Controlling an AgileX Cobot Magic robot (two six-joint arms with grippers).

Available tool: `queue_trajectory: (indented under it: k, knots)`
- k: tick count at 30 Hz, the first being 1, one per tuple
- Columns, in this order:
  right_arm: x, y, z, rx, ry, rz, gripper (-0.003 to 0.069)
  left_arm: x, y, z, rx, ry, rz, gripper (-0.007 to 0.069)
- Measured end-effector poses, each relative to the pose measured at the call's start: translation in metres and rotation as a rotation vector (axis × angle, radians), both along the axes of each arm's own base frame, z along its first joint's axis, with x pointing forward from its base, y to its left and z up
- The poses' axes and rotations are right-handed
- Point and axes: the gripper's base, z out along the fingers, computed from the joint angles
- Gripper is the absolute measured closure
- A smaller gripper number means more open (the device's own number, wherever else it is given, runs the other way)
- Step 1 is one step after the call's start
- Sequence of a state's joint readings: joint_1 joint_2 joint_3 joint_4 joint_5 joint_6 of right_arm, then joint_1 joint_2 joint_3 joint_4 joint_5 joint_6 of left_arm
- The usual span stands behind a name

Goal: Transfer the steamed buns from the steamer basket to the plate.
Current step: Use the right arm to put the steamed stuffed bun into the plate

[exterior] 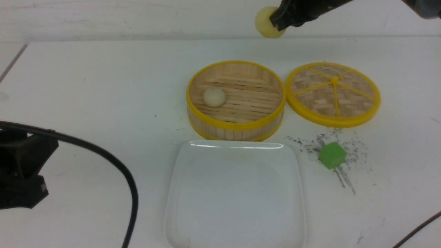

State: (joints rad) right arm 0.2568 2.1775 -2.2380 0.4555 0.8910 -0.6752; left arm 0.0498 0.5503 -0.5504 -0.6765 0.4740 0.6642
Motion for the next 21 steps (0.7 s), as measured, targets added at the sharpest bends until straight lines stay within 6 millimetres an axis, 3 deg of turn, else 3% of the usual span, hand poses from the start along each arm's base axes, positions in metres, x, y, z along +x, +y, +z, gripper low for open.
queue_trajectory:
  k: [12,18,21]
  knots:
    - [-0.029,0.008,-0.016,-0.009,0.352,0.111,0.0639,0.000,0.000,0.000,0.000,0.001,-0.001,0.0269]
    - [-0.037,0.027,-0.016,-0.001,0.392,0.111,0.0639,0.000,0.000,0.000,-0.001,0.000,0.000,0.0269]
    - [-0.047,0.050,-0.018,-0.027,0.402,0.137,0.0639,0.000,0.000,0.000,-0.001,-0.002,0.001,0.0269]
